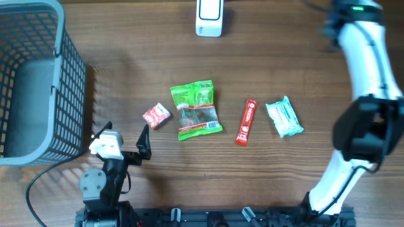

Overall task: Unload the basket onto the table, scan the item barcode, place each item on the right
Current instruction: 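Carry the jar to the right table edge and release it, then reach the right gripper to the mint-green wipes pack and grasp it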

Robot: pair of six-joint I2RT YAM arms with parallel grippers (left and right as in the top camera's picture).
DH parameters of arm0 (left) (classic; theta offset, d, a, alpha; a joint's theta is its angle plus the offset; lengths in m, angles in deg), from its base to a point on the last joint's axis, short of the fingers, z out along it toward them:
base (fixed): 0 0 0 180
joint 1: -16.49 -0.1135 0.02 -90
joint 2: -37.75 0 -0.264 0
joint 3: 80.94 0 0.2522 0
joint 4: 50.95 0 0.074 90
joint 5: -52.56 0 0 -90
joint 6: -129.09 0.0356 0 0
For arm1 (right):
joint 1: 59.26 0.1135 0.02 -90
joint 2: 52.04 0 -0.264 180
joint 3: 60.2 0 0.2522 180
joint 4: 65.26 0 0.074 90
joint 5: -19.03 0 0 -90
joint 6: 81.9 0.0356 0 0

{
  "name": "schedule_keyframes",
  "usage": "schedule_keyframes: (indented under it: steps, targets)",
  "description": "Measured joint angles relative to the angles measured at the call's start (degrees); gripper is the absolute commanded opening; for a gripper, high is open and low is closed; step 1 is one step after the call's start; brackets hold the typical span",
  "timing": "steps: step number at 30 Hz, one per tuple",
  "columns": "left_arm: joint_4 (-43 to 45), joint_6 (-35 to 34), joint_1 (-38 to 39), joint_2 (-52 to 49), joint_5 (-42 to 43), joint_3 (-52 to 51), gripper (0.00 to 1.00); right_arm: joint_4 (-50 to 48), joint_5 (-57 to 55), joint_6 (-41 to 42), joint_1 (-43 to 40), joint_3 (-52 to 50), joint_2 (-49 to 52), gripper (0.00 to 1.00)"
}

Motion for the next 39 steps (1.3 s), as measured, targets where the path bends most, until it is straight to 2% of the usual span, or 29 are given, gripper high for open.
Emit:
schedule_keyframes:
  steps: [3,5,8,17,18,19,20,24,28,33,36,39]
  targets:
    - [0.0,0.0,0.0,0.0,0.0,0.0,1.00,1.3,8.2,3.9,-11.6,0.0,0.4,0.66]
    - [0.0,0.0,0.0,0.0,0.0,0.0,1.00,1.4,12.0,5.8,-18.3,0.0,0.5,0.72]
    - [0.0,0.0,0.0,0.0,0.0,0.0,1.00,1.2,15.3,9.3,-26.5,0.0,0.9,0.72]
    - [0.0,0.0,0.0,0.0,0.0,0.0,1.00,-0.3,25.6,14.9,-35.7,-0.1,13.0,0.71]
    - [0.0,0.0,0.0,0.0,0.0,0.0,1.00,-0.4,25.8,15.0,-36.0,-0.1,13.8,0.72]
    - [0.0,0.0,0.0,0.0,0.0,0.0,1.00,-0.9,25.9,15.0,-36.3,-0.1,14.7,0.88]
    - [0.0,0.0,0.0,0.0,0.0,0.0,1.00,-1.1,26.1,15.0,-36.5,-0.1,15.0,0.99]
    - [0.0,0.0,0.0,0.0,0.0,0.0,1.00,-1.4,26.4,12.3,-37.6,1.5,15.0,1.00]
    - [0.0,0.0,0.0,0.0,0.0,0.0,1.00,4.0,26.6,10.9,-38.9,7.4,14.1,1.00]
    - [0.0,0.0,0.0,0.0,0.0,0.0,1.00,10.6,30.8,10.9,-37.7,10.5,3.8,1.00]
    - [0.0,0.0,0.0,0.0,0.0,0.0,1.00,16.0,32.1,8.7,-31.0,11.5,-4.9,0.99]
    - [0.0,0.0,0.0,0.0,0.0,0.0,1.00,20.9,29.9,2.4,-18.6,12.2,-8.8,0.99]
